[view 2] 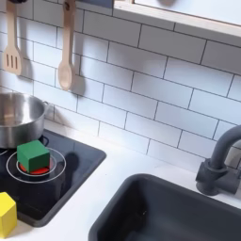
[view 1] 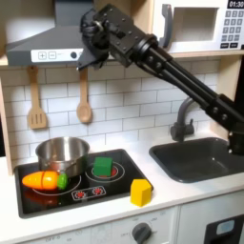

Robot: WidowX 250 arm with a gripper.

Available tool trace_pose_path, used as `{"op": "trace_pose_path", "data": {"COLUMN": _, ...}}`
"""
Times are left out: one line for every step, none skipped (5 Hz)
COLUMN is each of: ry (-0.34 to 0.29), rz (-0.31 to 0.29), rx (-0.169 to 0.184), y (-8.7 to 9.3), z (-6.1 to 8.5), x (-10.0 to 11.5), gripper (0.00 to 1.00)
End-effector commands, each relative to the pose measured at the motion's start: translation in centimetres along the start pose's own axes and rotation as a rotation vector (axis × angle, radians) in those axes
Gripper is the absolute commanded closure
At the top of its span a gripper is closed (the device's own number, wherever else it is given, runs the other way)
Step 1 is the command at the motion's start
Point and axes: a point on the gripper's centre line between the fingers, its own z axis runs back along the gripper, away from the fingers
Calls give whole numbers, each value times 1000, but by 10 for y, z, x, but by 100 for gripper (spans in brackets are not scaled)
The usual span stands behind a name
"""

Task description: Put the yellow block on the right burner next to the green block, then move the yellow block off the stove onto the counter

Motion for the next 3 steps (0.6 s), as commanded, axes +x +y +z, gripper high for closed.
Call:
{"op": "trace_pose_path", "data": {"ry": -38, "rz": -5, "rx": -6, "y": 0, "z": 2, "x": 5, "gripper": 100}}
{"op": "trace_pose_path", "data": {"ry": -28, "rz": -10, "rx": -5, "y": 0, "z": 0, "x": 3, "gripper": 100}}
{"op": "trace_pose_path", "data": {"ry": -41, "rz": -7, "rx": -10, "y": -1, "z": 2, "x": 7, "gripper": 100}}
